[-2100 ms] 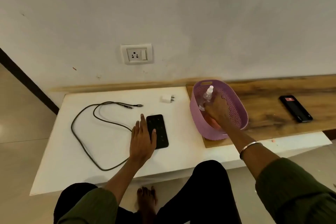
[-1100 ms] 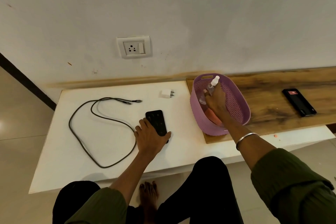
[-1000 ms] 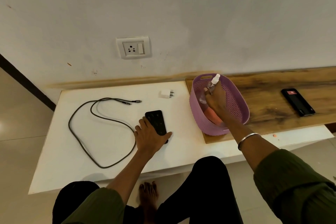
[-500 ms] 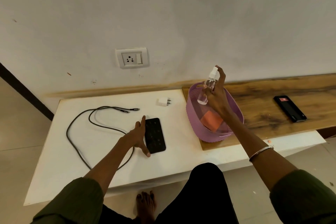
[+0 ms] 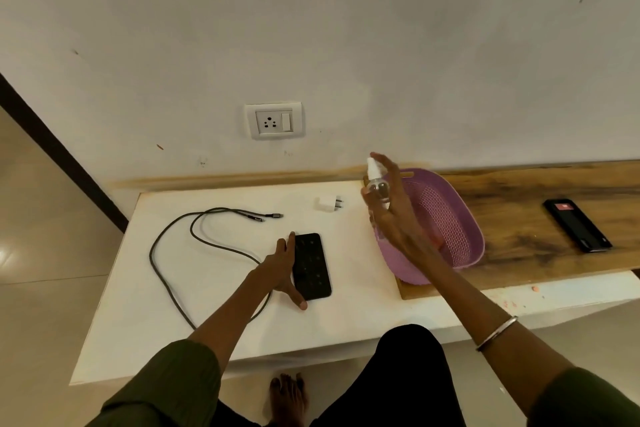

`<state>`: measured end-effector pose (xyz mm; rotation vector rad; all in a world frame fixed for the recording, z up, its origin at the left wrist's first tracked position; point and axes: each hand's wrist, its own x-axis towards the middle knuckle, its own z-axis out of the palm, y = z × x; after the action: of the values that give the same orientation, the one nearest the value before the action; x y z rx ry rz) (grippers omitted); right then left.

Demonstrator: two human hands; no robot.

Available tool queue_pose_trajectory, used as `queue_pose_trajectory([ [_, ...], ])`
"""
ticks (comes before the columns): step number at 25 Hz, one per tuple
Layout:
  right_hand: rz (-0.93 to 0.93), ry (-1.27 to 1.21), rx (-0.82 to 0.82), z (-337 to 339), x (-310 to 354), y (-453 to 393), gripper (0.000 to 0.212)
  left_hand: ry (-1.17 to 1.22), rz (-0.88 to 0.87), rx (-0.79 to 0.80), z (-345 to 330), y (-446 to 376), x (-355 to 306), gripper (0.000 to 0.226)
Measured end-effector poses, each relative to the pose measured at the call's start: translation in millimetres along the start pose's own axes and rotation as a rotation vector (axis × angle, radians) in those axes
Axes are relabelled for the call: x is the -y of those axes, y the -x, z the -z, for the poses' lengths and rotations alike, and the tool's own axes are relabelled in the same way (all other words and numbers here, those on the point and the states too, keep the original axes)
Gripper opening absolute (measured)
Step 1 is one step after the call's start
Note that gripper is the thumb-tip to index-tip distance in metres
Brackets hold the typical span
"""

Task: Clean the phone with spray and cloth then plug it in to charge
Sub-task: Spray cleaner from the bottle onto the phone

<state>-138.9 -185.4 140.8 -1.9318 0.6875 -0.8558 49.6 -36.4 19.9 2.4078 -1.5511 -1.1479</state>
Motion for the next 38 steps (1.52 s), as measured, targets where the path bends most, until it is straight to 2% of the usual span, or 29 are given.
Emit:
queue_pose_trajectory([
  [4, -0.039, 0.182, 0.099, -34.2, -27.9, 22.9, 0.069, 0.023, 0.011, -0.033, -4.1, 0.4, 2.5, 0.163],
  [11, -0.202, 0.175, 0.243, -60.6, -73.5, 55.3, 0.073, 0.068, -0.015, -0.086, -5.6, -1.0, 6.0, 0.160],
  [24, -0.262, 0.244, 0.246, -77.5, -93.6, 59.5, 0.070, 0.104, -0.043, -0.136, -8.7, -1.0, 13.9, 0.155],
  [29, -0.298, 0.308, 0.275, -72.5, -94.5, 62.1, 0.060, 0.096, -0.034, -0.124, -10.3, -0.1, 14.1, 0.156],
  [34, -0.273, 0.319, 0.205, -67.0, -92.4, 60.5, 0.060, 0.095, -0.027, -0.120, -8.2, -0.1, 14.0, 0.157],
  [38, -0.252, 0.345, 0.217, -61.4, -94.5, 62.7, 0.060, 0.090, -0.028, -0.121, -7.8, 1.0, 14.8, 0.158],
])
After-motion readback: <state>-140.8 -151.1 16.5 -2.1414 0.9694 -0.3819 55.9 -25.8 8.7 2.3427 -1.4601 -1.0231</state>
